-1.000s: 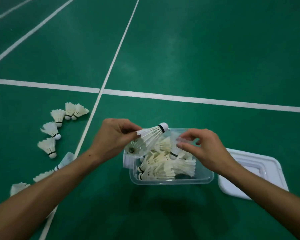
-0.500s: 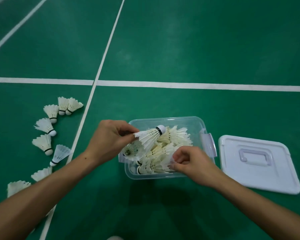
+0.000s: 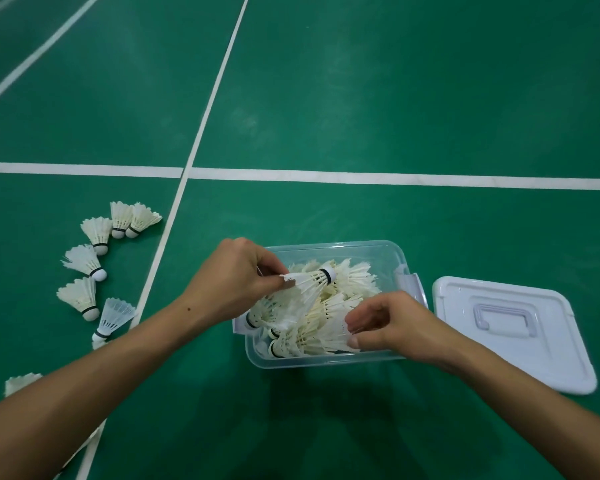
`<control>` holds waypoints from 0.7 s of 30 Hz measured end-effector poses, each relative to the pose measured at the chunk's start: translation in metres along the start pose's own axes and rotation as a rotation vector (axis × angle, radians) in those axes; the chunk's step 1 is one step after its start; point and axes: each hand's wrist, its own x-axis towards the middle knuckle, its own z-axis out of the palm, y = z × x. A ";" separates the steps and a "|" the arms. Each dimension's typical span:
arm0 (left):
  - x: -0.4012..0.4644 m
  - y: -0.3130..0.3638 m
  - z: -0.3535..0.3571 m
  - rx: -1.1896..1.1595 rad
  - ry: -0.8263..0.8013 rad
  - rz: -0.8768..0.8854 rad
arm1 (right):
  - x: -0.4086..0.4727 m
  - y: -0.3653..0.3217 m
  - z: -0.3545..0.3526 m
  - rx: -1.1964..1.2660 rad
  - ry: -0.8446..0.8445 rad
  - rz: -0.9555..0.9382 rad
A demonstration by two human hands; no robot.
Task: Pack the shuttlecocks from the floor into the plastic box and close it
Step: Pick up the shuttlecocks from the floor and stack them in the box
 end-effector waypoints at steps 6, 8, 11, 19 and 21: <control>0.011 0.020 0.014 0.133 0.006 0.036 | -0.024 -0.023 -0.014 -0.043 0.313 -0.197; 0.015 0.030 0.020 0.170 0.011 0.053 | -0.030 -0.038 -0.009 0.013 0.374 -0.254; 0.019 0.043 0.027 0.201 0.047 0.091 | -0.026 -0.049 0.003 -0.041 0.436 -0.245; 0.017 0.054 0.034 0.145 0.084 0.141 | -0.004 -0.030 0.005 -0.092 0.629 -0.324; 0.016 0.056 0.035 0.112 0.079 0.148 | -0.002 -0.026 0.002 -0.107 0.679 -0.346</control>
